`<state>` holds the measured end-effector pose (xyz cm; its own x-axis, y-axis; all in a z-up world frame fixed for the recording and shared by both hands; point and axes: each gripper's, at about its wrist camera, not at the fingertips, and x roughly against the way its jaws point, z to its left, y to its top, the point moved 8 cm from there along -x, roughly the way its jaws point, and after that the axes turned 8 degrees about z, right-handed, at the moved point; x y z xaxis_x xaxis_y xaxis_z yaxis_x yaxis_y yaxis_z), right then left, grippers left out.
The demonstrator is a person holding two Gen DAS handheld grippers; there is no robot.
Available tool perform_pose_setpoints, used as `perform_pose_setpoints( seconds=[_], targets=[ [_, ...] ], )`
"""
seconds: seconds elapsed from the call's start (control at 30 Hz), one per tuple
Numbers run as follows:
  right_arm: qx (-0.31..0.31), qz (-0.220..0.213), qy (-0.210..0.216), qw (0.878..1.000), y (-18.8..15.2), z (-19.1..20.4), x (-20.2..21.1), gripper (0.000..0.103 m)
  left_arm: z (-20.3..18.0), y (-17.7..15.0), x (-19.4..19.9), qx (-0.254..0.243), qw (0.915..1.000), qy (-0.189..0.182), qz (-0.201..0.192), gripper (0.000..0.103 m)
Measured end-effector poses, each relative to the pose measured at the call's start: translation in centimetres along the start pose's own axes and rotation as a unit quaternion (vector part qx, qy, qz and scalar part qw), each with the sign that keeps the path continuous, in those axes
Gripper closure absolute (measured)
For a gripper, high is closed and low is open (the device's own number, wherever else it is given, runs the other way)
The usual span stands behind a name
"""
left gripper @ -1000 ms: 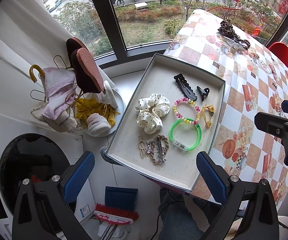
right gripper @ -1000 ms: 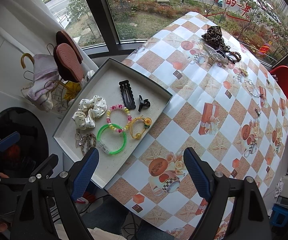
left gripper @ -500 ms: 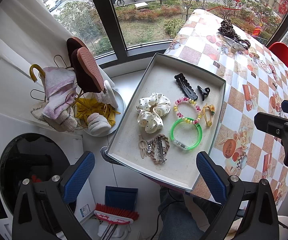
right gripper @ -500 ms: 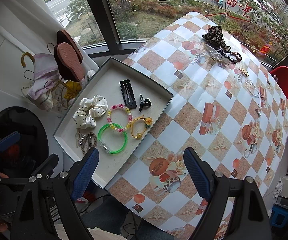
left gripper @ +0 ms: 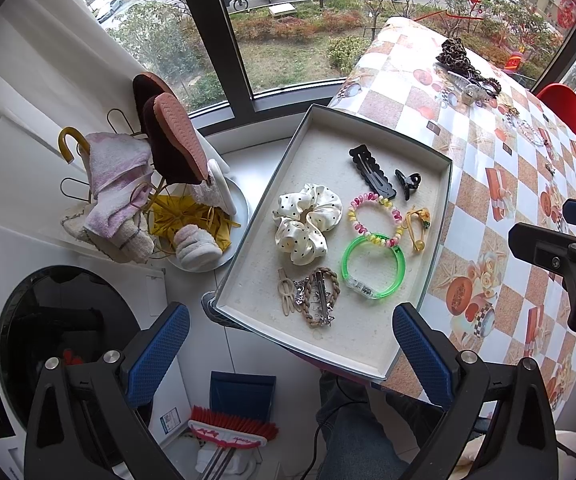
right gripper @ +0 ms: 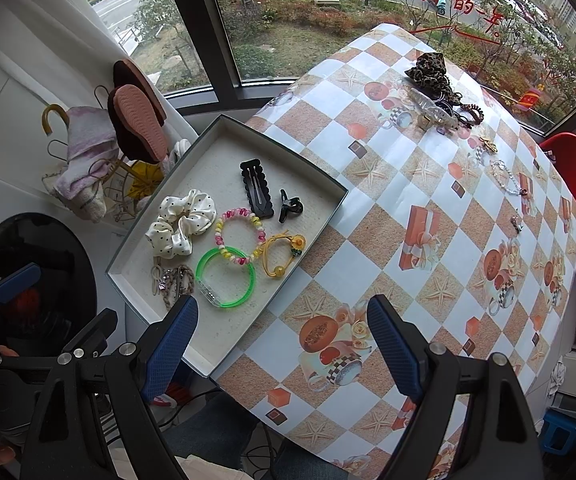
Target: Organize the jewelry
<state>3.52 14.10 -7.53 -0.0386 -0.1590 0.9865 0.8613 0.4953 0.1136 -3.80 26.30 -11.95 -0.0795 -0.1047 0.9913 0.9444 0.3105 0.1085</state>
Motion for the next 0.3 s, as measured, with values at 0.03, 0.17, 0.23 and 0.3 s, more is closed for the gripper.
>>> perform_pose_setpoints(
  seconds=[0.03,0.17,0.23,0.3],
  targets=[
    [0.000,0.000,0.000,1.000,-0.02,0.04,-0.05,0.015,-0.09,0.14,0.02,0.001,1.0000,0.000,0.000,0.000],
    [0.000,0.000,-0.001,1.000,0.05,0.03,0.01,0.015,0.14,-0.33,-0.22,0.001,1.0000,0.000,0.000,0.000],
    [0.001,0.001,0.000,1.000,-0.02,0.15,-0.13,0.015,0.41,-0.56,-0.52,0.000,1.0000,0.000,-0.001,0.000],
    [0.002,0.002,0.001,1.000,-0.15,0.24,-0.32,0.015,0.59,-0.77,-0.65,-0.002,1.0000,0.001,-0.001,0.000]
  ],
)
